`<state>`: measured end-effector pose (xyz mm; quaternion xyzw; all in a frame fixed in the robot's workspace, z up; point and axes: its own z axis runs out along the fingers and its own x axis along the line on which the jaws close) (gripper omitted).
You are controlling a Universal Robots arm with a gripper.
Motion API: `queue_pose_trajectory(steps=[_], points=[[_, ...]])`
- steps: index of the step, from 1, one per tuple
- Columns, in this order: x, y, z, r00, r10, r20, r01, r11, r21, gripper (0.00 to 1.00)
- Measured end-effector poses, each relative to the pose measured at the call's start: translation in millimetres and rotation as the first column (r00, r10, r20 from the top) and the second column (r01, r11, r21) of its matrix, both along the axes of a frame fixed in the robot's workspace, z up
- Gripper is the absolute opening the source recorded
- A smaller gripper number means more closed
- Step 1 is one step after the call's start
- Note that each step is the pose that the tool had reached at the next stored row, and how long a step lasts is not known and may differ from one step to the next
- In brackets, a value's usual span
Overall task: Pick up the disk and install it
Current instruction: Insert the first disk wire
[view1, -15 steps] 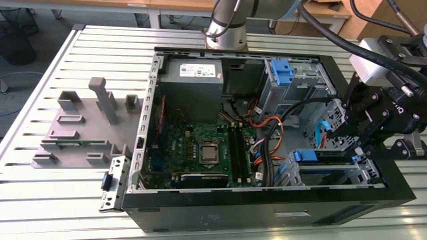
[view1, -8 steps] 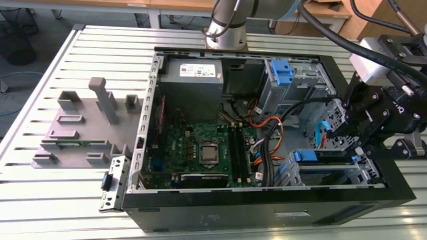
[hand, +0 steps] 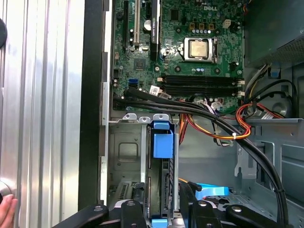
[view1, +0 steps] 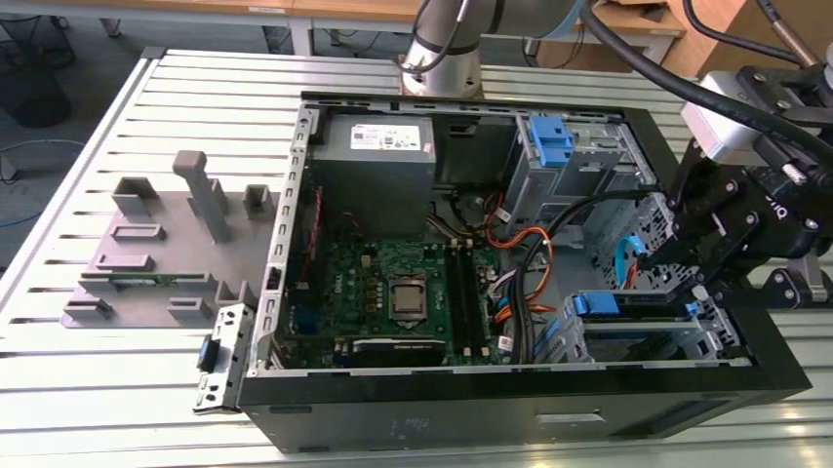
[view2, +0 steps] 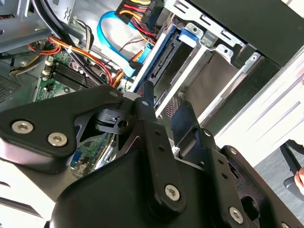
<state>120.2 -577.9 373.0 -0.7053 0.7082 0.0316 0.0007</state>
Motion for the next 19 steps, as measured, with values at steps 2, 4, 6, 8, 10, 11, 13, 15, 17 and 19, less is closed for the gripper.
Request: queue_pose_trajectory(steps=[2,4,6,8,10,11,13,15,17,19], points=[[0.0,2.2,-0.2,1.0,0.0,0.0,0.0,1.0,0.0001,0.42],[0.0,5.0,-0.3,1.0,0.0,0.0001,0.0,1.0,0.0001,0.42],[0.0,7.4,-0.5,1.0,0.0,0.0,0.0,1.0,0.0001,0.42],[0.0,9.2,-1.1,1.0,0.0,0.0001,0.0,1.0,0.0001,0.42],[0.0,12.1,-2.3,1.0,0.0,0.0,0.0,1.0,0.0001,0.42],[0.0,14.0,-3.1,1.0,0.0,0.0,0.0,1.0,0.0002,0.42],[0.0,17.8,-4.5,1.0,0.0,0.0,0.0,1.0,-0.0003,0.42],[0.0,21.1,-6.5,1.0,0.0,0.0,0.0,1.0,-0.0014,0.42],[0.0,23.8,-9.1,1.0,0.0,0.0,0.0,1.0,-0.0034,0.42],[0.0,25.3,-11.5,1.0,0.0,0.0,0.0,1.0,-0.0062,0.42]])
